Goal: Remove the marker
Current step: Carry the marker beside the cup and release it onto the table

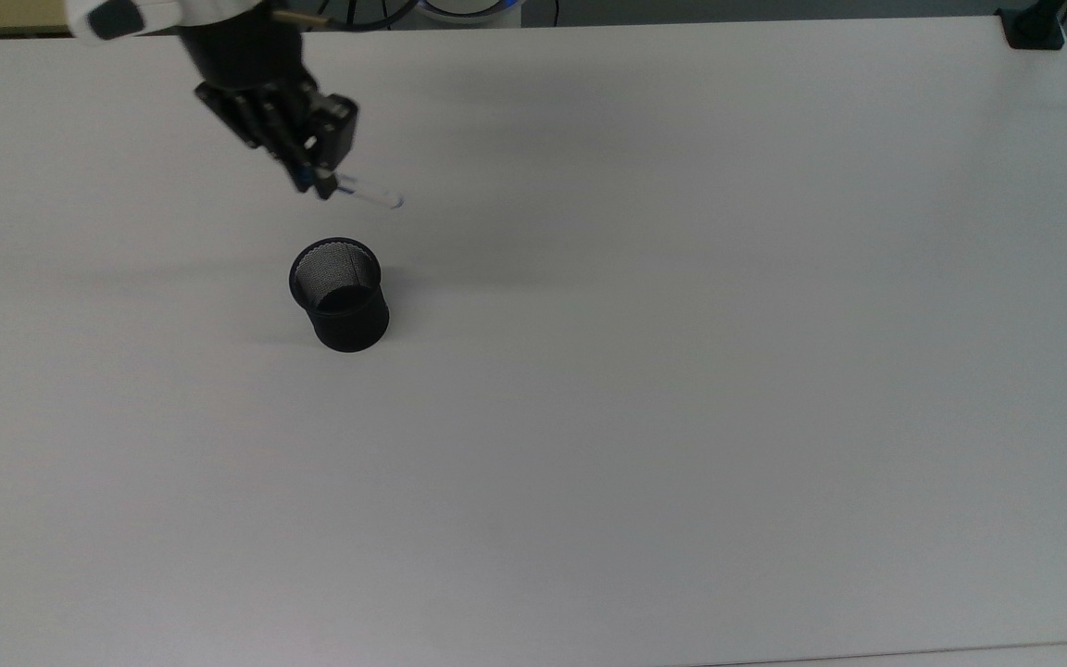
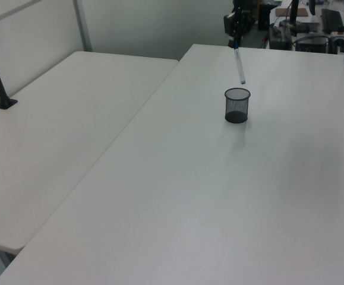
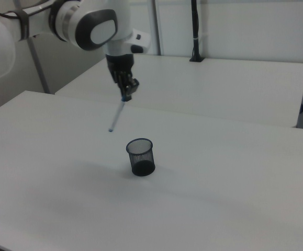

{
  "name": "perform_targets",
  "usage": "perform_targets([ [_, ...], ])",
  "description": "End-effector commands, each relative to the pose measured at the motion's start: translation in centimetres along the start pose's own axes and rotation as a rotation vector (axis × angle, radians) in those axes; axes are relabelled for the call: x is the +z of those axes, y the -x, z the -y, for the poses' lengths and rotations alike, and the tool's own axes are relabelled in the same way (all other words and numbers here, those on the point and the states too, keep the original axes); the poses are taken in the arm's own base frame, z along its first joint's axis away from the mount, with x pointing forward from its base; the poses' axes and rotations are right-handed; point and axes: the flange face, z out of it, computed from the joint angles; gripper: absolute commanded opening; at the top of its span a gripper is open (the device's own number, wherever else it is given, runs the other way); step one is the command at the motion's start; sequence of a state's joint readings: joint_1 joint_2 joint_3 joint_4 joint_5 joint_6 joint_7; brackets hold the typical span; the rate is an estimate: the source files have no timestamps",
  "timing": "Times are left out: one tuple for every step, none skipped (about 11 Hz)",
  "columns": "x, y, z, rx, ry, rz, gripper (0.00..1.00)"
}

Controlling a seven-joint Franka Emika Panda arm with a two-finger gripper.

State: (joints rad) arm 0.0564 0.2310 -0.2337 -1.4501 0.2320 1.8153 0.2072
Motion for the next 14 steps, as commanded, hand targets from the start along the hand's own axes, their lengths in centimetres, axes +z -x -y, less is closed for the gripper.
perform_targets([
  [6.9, 3.2, 4.5, -0.112, 0.064, 0.186, 0.13],
  [10.1, 4.3, 5.9, -0.165, 0.098, 0.269, 0.13],
  [13.8, 5.6, 7.7, -0.219, 0.151, 0.344, 0.13],
  [17.5, 6.6, 9.3, -0.266, 0.207, 0.389, 0.14],
  [20.1, 7.5, 10.2, -0.304, 0.242, 0.421, 0.14],
  [21.8, 8.4, 11.1, -0.351, 0.263, 0.446, 0.14],
  [23.1, 9.6, 11.6, -0.391, 0.291, 0.470, 0.14],
  [25.2, 11.2, 12.5, -0.429, 0.337, 0.494, 0.17],
  [27.0, 11.7, 12.7, -0.431, 0.361, 0.512, 0.19],
  [28.1, 11.9, 12.6, -0.431, 0.372, 0.521, 0.26],
  [28.4, 11.9, 13.0, -0.424, 0.373, 0.503, 0.39],
  [28.4, 11.6, 13.0, -0.397, 0.372, 0.479, 0.48],
  [28.4, 11.3, 13.1, -0.384, 0.369, 0.460, 0.52],
  [28.2, 11.1, 13.0, -0.381, 0.367, 0.454, 0.53],
])
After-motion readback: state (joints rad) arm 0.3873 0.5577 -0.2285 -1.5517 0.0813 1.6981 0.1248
